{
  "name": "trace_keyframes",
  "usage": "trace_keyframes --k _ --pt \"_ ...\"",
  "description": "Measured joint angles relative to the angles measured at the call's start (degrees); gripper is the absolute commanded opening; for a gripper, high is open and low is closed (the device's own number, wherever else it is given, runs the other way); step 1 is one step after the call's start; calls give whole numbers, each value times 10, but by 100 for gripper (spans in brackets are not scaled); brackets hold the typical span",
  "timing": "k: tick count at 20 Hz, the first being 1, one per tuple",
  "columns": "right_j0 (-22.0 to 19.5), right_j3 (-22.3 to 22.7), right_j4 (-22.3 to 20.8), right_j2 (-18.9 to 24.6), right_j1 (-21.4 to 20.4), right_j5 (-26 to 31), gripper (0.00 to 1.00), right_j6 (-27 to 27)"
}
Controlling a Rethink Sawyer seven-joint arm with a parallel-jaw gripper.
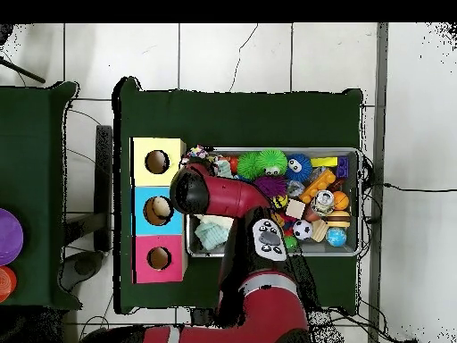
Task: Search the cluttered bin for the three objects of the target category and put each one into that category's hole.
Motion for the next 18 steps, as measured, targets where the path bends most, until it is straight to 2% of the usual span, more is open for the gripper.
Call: trace_keyframes --k 7,11,12,18 --pt "-7 5 0 7 -30 41 0 0" --pt "-13 6 0 10 -60 82 0 0" --pt "-16 6 0 10 -79 101 0 0" --pt "-26 8 0 11 -114 112 0 0"
